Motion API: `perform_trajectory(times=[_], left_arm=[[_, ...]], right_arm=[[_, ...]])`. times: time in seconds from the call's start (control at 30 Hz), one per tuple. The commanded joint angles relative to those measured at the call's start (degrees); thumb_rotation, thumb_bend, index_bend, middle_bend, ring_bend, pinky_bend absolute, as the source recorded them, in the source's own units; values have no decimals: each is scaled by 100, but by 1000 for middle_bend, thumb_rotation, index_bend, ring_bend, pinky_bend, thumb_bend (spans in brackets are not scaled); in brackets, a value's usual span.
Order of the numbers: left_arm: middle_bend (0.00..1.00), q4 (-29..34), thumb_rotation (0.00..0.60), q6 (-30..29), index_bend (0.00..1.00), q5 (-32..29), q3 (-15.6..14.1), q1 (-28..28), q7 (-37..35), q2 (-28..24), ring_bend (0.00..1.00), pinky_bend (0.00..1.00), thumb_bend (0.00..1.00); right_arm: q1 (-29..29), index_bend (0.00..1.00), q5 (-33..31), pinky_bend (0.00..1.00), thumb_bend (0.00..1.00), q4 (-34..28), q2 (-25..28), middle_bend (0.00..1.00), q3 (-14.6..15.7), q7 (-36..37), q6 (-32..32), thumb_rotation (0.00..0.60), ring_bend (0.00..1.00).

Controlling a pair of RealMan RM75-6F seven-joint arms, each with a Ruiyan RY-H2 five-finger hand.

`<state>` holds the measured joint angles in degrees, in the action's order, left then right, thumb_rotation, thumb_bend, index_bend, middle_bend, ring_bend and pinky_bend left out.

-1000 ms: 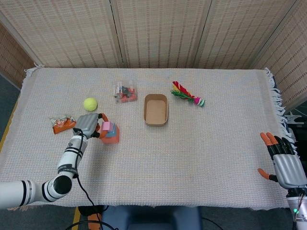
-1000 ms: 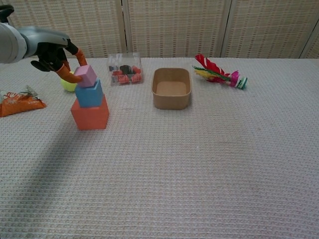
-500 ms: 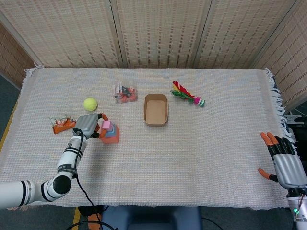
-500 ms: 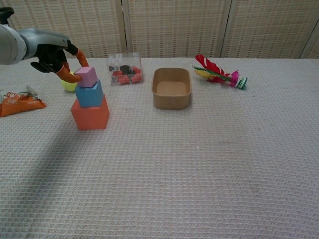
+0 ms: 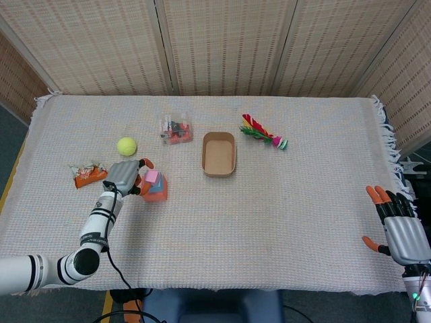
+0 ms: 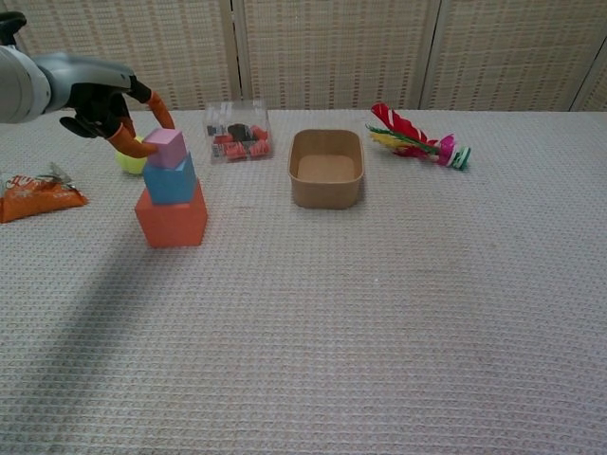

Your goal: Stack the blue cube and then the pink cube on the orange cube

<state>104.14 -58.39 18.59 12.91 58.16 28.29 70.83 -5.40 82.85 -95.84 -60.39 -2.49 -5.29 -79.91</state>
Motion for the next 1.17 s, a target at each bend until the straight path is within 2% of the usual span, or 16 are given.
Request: perform_trajectory(times=[0.03,0.37,0.47,0.57,0.63,0.67,0.7,0.77,0.8,0.87,0.93,1.07,1.17], left_arm=[[1000,50,600,-26,272,53,-17,-13,9,-10,1000,1000,410],[1000,316,600,-270,247,467,-114,-122,36,-21,1000,1000,409],[1000,641,600,-460,212,991,-210,-407,-189,-219,1000,1000,409],[927,1026,600,-895,184,2144,-537,-1073,-692,-594,975,1000,409],[778,977,600,-1390,174,3352,-954,-1781,-1316,-842,832,977,410],[634,820,600,-1643,170,3842,-1158,-2121,-1660,-916,651,877,410],[495,504,600,-1933,166,4402,-1430,-2558,-2195,-983,478,721,410],[258,-37,600,-2268,147,5014,-1807,-3160,-3073,-1032,197,392,409],[166,-428,600,-2518,135,5335,-2016,-3527,-3554,-984,93,275,408],[85,-1038,600,-2962,125,5710,-2245,-4023,-3927,-783,8,186,409],[66,-1500,600,-3383,121,5930,-2387,-4464,-3854,-533,0,155,409],[33,-1379,600,-3662,80,6427,-2537,-4694,-3101,-584,0,144,409],[28,-1299,600,-3569,77,6444,-2510,-4786,-2735,-572,0,144,410]], right_arm=[[0,0,6,0,62,-2,-1,0,3,-4,0,600,0],[6,0,25,0,63,-6,2,0,12,-8,-8,600,0],[20,0,53,0,62,-13,17,0,17,16,-39,600,0],[49,0,87,0,63,-14,42,0,22,64,-97,600,0],[74,0,116,0,63,-18,60,0,32,98,-141,600,0],[86,0,127,0,63,-20,65,0,37,106,-160,600,0],[99,0,144,0,62,-27,70,0,48,102,-177,600,0],[110,0,179,0,63,-37,63,0,64,77,-198,600,0],[113,0,201,0,62,-40,47,0,73,51,-206,600,0],[117,0,221,0,62,-35,8,0,83,7,-216,600,0],[115,0,223,0,63,-25,-49,0,79,-60,-223,600,0],[93,0,212,0,63,21,-136,0,50,-130,-222,600,0],[79,0,166,0,63,22,-171,0,45,-199,-176,600,0]])
